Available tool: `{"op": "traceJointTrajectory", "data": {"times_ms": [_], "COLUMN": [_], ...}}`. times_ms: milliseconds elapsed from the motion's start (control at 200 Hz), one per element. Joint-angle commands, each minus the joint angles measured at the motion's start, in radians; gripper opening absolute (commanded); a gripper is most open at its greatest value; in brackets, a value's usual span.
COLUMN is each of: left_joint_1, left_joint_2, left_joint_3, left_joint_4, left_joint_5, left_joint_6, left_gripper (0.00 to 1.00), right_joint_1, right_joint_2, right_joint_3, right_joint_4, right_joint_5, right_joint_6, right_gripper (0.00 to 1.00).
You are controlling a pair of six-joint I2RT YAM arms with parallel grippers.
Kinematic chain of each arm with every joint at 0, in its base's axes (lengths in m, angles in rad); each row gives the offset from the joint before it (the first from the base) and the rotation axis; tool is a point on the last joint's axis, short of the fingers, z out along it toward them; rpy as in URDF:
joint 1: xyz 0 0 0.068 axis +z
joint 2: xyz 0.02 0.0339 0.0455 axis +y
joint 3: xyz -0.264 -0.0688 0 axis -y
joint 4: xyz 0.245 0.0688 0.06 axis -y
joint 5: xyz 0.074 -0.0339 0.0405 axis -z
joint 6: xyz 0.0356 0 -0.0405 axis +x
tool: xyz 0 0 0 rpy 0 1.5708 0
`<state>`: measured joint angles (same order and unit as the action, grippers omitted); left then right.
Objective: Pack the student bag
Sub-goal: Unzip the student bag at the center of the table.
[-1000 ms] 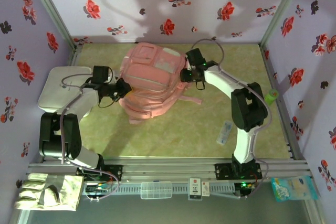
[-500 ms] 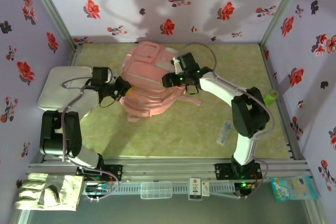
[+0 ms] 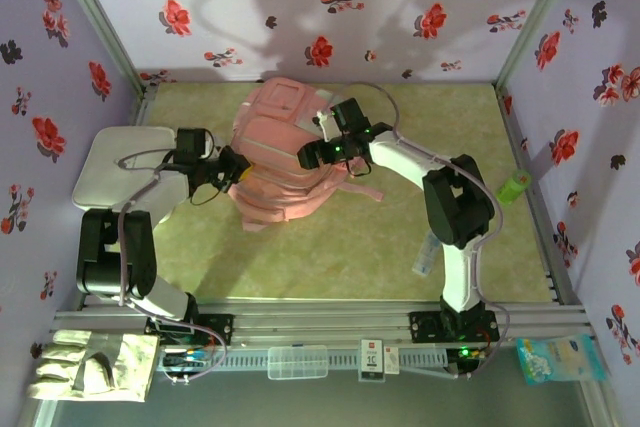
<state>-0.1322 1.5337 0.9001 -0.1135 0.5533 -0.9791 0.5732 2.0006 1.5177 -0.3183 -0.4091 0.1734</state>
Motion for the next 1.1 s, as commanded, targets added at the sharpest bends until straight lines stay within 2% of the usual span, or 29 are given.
{"op": "traceJointTrajectory", "data": {"times_ms": [0,160,300,360,475,660,795,1095], "left_joint_1": [-0.004,-0.004,-0.003,-0.004,-0.004,-0.004,-0.004,-0.004], "left_joint_2": [0.011,0.013,0.016,0.013,0.008,0.003,0.003,-0.003], "left_joint_3": [0.004,0.008,0.011,0.014,0.013,0.016,0.017,0.019], "left_joint_4": [0.074,0.076,0.076,0.075,0.071,0.061,0.062,0.057], "left_joint_5": [0.036,0.033,0.033,0.033,0.032,0.033,0.033,0.033], "left_joint_6": [-0.015,-0.016,-0.017,-0.017,-0.013,-0.009,-0.01,-0.008], "left_gripper": [0.0,0.0,0.0,0.0,0.0,0.0,0.0,0.0], "right_joint_1": [0.018,0.037,0.041,0.042,0.043,0.051,0.061,0.116], "right_joint_2": [-0.015,-0.114,-0.161,-0.163,-0.144,-0.129,-0.137,-0.148], "right_joint_3": [-0.002,-0.118,-0.174,-0.178,-0.155,-0.13,-0.123,-0.137], "right_joint_4": [-0.036,-0.045,-0.06,-0.072,-0.111,-0.121,-0.108,-0.07], "right_joint_5": [-0.112,-0.132,-0.093,-0.067,-0.04,0.044,0.113,0.241], "right_joint_6": [-0.023,-0.043,-0.068,-0.083,-0.12,-0.141,-0.157,-0.24], "right_gripper": [0.84,0.83,0.79,0.76,0.62,0.5,0.47,0.5]}}
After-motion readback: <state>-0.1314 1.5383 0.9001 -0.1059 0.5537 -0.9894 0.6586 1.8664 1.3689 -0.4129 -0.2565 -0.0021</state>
